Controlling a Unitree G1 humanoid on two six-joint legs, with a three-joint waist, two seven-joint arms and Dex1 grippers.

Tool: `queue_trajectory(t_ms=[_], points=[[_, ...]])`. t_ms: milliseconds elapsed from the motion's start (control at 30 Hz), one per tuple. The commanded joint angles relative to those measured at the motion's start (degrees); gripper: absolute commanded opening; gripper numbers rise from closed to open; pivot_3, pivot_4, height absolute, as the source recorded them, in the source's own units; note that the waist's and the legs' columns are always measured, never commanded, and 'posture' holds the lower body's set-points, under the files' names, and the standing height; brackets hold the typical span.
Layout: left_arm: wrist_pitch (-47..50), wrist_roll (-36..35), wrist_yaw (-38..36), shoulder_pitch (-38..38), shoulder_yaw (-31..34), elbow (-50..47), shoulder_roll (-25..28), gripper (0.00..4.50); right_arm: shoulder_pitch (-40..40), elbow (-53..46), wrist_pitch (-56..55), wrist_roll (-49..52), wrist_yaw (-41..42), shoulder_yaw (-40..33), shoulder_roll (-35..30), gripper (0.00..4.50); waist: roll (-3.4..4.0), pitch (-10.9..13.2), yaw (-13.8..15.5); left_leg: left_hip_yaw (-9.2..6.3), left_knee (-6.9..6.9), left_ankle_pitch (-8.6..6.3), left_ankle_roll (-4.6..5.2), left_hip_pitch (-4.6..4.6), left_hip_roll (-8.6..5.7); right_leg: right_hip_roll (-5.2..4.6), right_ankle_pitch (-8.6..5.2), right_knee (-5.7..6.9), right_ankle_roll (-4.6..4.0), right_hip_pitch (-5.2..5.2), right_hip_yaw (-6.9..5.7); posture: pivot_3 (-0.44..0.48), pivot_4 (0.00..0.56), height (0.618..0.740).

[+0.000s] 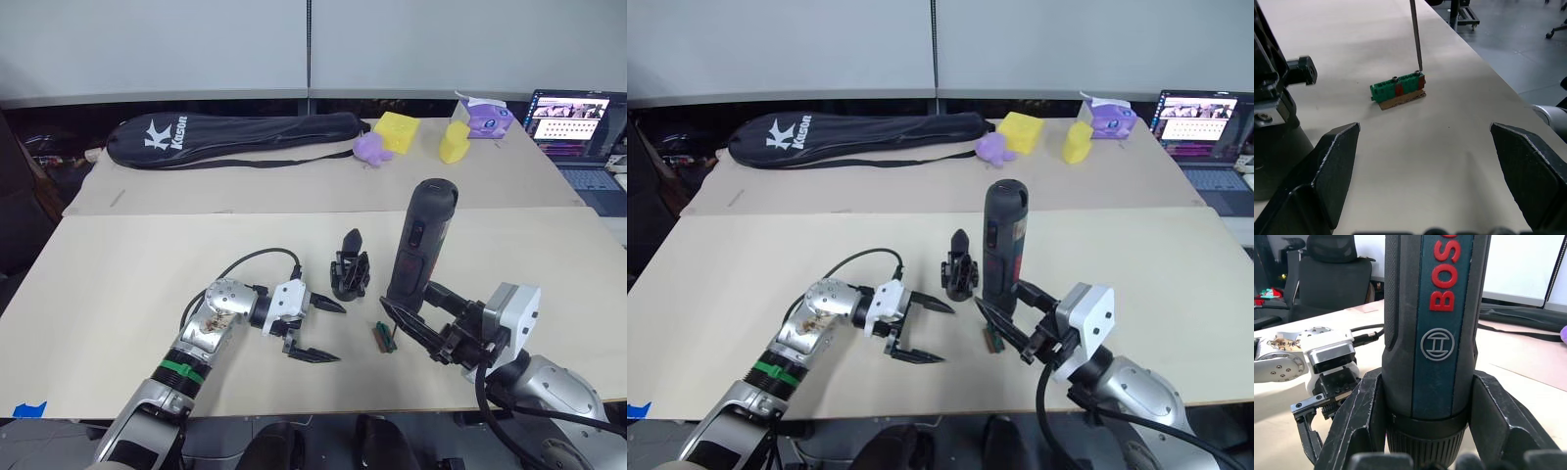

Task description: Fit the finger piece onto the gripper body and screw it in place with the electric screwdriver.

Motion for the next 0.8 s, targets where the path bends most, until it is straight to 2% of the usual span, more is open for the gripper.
queue_trajectory(t_ms=[33,800], points=[[1.1,-0.6,0.8,0.8,-0.3,-1.5,-0.9,4.5,-1.1,-2.0,-2.5,0.0,-0.2,-0.6,0.1,1.92,0.0,0.0,0.0,0.0,0.0,0.0,0.0,0.0,0.0,0.0,0.0,0.0,0.0,0.0,0.0,0.0,0.15,0.723],[1.7,0.0,2.0,-0.1,-0.5,-0.9,-2.9,4.5,0.6,-2.0,-3.1,-0.6,0.1,-1.3,-0.5,1.92,0.0,0.0,0.0,0.0,0.0,-0.01,0.01,0.0,0.0,0.0,0.0,-0.01,0.0,0.0,0.01,0.0,0.15,0.723]])
